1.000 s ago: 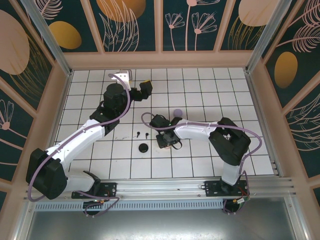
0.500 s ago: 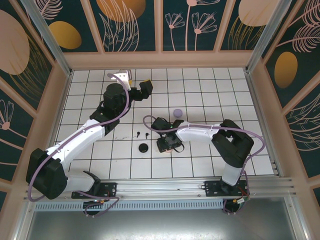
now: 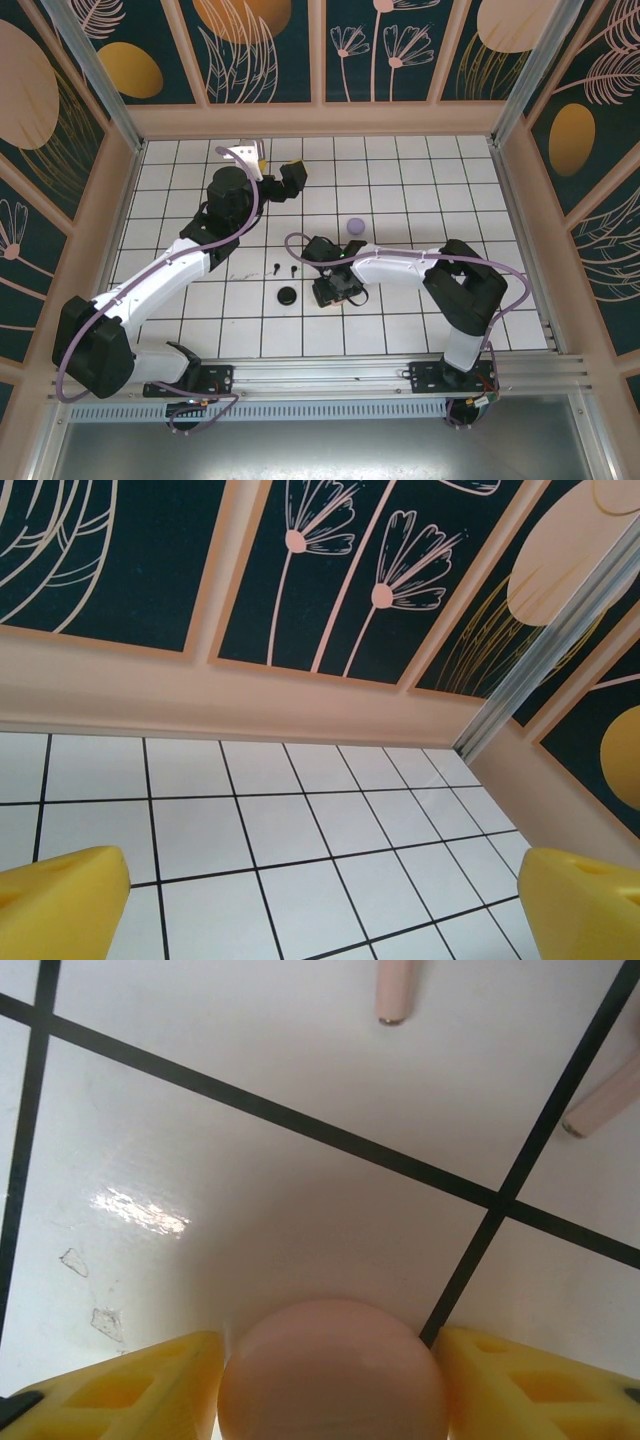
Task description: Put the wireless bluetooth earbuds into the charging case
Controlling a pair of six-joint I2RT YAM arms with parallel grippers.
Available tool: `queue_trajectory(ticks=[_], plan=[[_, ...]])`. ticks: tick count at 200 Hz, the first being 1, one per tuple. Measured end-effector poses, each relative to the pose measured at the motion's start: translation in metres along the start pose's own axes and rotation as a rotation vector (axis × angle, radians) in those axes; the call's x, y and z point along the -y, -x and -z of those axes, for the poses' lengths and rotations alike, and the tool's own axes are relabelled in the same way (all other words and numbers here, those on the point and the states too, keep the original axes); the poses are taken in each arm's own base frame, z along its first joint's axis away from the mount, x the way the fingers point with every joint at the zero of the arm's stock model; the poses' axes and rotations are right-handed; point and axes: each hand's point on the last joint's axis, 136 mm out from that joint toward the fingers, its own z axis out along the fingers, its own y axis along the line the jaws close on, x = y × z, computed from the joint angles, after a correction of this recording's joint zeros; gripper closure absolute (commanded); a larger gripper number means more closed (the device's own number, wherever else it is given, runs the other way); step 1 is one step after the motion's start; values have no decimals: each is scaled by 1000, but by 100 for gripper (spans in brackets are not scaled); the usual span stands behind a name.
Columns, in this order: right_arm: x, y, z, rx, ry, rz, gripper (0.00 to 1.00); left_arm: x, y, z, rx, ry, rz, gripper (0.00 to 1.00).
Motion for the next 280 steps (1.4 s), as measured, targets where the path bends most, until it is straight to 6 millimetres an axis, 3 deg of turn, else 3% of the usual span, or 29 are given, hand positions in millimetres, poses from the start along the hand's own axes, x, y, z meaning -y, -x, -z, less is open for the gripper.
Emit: queue_trajectory(ticks=[61,102,128,148,177,198,228,280], plan=[[-3,-2,1,1,2,22,71,2,-5,-3,-13,-15,8,1],[-3,-8,13,4,7,-14,73,4,-13,-4,-24,-47,11,1],[-1,6,48,90,57,-87,72,5,-25,-6,-50,-72,11,1],[10,33,87,202,116,-200,73,8,-34,-7,-66,-110,11,1],[51,81,146,408,211,-441,73,15,-48,-4,-82,-184,12,1],[82,102,175,520,265,-600,73,19,-62,1,-99,-239,19,1],[99,120,192,594,320,-742,73,27,-82,5,-122,-338,57,1],[95,142,212,657,469,-949,73,34,-117,7,-150,-480,184,5]])
